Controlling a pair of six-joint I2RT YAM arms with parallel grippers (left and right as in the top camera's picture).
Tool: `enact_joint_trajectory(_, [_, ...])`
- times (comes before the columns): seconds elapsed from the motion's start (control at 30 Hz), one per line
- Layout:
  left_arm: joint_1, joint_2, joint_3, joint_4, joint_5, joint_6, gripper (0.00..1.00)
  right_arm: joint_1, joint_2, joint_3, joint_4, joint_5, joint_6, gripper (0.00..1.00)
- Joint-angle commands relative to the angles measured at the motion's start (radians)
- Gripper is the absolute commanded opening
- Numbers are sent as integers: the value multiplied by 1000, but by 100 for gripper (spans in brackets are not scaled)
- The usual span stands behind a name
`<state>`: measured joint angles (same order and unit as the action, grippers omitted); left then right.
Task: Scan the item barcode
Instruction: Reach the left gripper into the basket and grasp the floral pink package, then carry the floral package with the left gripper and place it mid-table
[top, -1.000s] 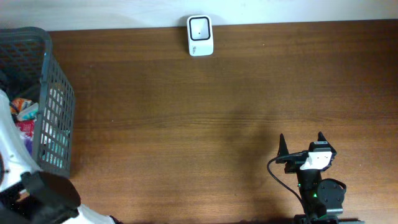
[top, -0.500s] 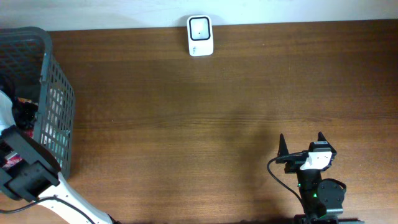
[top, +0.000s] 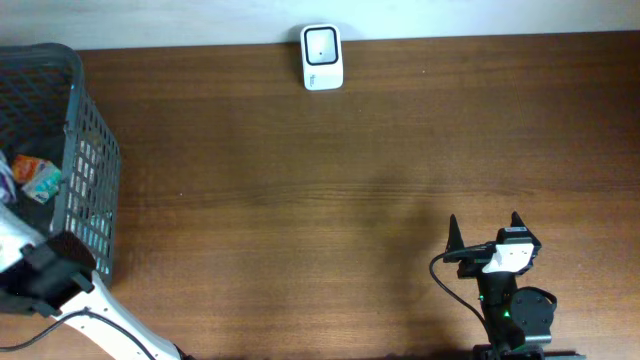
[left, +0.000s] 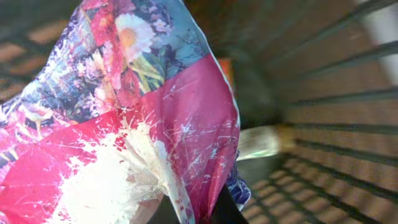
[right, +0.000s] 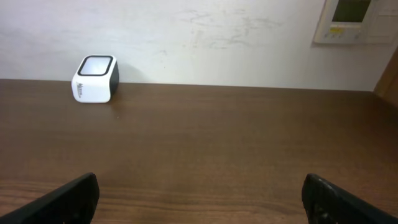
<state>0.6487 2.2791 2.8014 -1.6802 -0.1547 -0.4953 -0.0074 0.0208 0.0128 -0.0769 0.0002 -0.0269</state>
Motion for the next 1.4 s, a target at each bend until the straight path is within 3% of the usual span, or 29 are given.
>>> enact_joint_trajectory(0.0, [2,-41,267,-8,323,18,0,8,-6,-7,-4,9,1,99])
enact_joint_trajectory(0.07, [-2,-121,337,13,505,18,0,8,-6,-7,-3,9,1,99])
enact_joint_trajectory(0.13, [-29,-197,337,3,565,19,0,8,-6,-7,-3,9,1,99])
enact_joint_trajectory(0.17, [-71,-223,337,-1,591,75,0,8,-6,-7,-3,9,1,99])
enact_joint_trajectory(0.33, [-478,-230,312,24,603,364,0,8,-6,-7,-4,9,1,99])
enact_joint_trajectory(0.47, [-829,-230,198,53,587,689,0,8,-6,-7,-3,9,1,99])
enact_joint_trajectory(0.6, [-1056,-230,-167,226,415,676,0,8,-6,-7,-4,9,1,99])
enact_joint_trajectory(0.7, [-1153,-230,-570,537,196,409,0,8,-6,-7,-3,9,1,99])
enact_joint_trajectory(0.8, [-1206,-230,-886,857,188,401,0,8,-6,-7,-3,9,1,99])
enact_joint_trajectory(0.87, [-1230,-230,-1019,975,188,372,0,8,-6,-7,-3,9,1,99])
enact_joint_trajectory(0.9, [-1242,-230,-1065,1012,187,372,3,8,-6,-7,-3,9,1,99])
enact_joint_trajectory(1.0, [-1268,-230,-1136,1056,188,372,47,8,-6,-7,-4,9,1,99])
enact_joint_trajectory(1.03, [-1277,-230,-1136,1057,188,372,79,8,-6,-7,-3,9,1,99])
enact_joint_trajectory(1.07, [-1279,-237,-1127,1061,188,372,98,8,-6,-7,-3,9,1,99])
enact_joint_trajectory(1.17, [-1261,-330,-1083,1058,188,372,99,8,-6,-7,-4,9,1,99])
enact_joint_trajectory(1.23, [-1187,-549,-1056,1048,187,372,99,8,-6,-7,-3,9,1,99])
enact_joint_trajectory(1.3, [-1052,-702,-1056,975,187,372,99,8,-6,-7,-4,9,1,99])
enact_joint_trajectory(1.37, [-809,-831,-1056,890,187,372,99,8,-6,-7,-4,9,1,99])
